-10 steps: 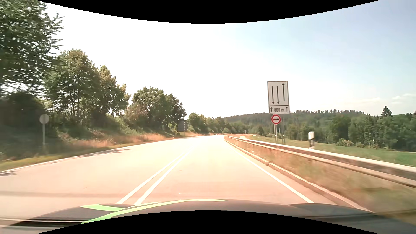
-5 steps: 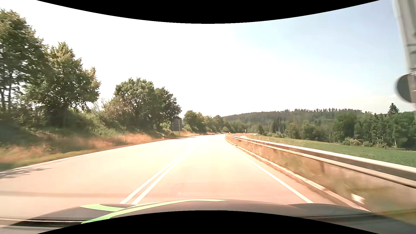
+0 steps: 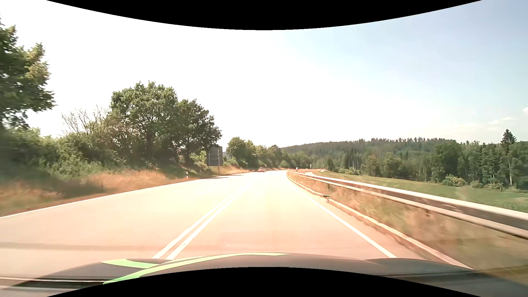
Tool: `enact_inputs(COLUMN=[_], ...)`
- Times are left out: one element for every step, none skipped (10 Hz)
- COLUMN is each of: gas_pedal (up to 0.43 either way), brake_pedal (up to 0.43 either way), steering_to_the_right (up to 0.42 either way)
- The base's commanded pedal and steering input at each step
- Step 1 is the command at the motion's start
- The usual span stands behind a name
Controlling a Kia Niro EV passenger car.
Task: Follow the waypoints while adhering to traffic rules and regulations
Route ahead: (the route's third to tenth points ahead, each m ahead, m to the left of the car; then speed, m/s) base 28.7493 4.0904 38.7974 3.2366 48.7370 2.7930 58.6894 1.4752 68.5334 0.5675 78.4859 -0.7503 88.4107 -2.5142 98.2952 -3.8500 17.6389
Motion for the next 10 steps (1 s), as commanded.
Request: enact_inputs(gas_pedal=[0.028, 0.028, 0.028, 0.028, 0.028, 0.028, 0.028, 0.028, 0.028, 0.028], brake_pedal=[0.0, 0.0, 0.0, 0.0, 0.0, 0.0, 0.0, 0.0, 0.0, 0.0], steering_to_the_right=[0.007, 0.007, 0.007, 0.007, 0.008, 0.009, 0.009, 0.009, 0.009, 0.009])
